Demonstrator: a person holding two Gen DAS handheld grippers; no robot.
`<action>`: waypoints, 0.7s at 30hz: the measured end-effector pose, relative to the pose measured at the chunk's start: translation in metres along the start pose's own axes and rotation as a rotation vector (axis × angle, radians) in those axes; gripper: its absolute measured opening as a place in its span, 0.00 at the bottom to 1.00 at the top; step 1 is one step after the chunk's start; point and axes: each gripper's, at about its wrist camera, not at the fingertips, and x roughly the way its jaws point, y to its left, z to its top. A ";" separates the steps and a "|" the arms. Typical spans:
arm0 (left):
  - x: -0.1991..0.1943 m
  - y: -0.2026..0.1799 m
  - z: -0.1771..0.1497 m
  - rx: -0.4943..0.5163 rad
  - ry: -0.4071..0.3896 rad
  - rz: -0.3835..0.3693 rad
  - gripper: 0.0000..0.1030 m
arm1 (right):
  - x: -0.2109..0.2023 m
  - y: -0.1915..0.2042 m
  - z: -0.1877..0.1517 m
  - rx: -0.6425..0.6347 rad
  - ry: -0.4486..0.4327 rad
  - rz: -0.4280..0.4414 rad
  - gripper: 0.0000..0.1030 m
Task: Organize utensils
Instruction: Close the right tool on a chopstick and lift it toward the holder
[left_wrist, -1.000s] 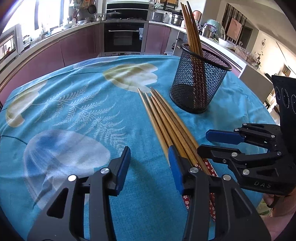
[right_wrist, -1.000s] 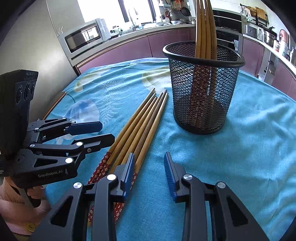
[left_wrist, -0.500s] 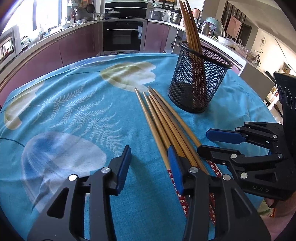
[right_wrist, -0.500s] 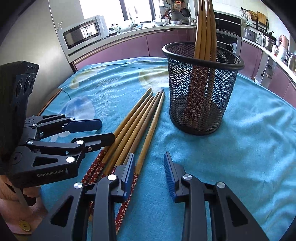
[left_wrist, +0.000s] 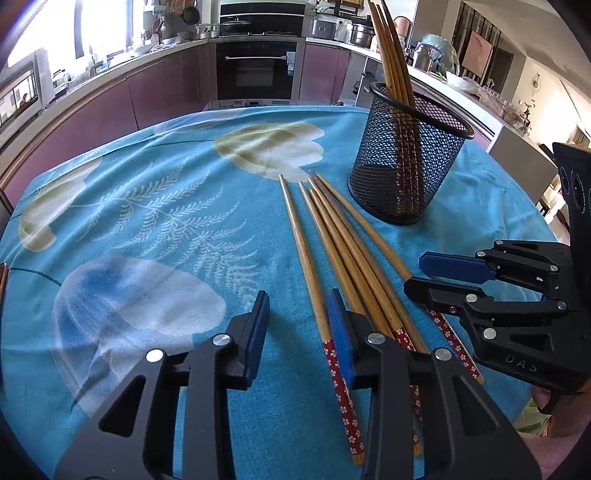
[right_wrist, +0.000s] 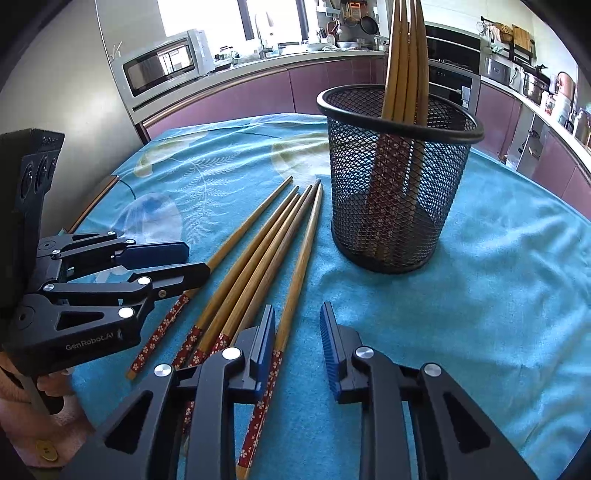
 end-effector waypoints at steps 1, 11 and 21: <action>0.002 -0.001 0.003 0.004 -0.001 0.004 0.32 | 0.001 0.000 0.001 -0.002 -0.001 -0.002 0.22; 0.022 0.002 0.023 0.007 0.022 0.001 0.17 | 0.014 0.003 0.015 -0.011 -0.009 -0.025 0.21; 0.026 -0.001 0.028 -0.024 0.016 0.012 0.08 | 0.015 -0.007 0.018 0.050 -0.016 0.008 0.07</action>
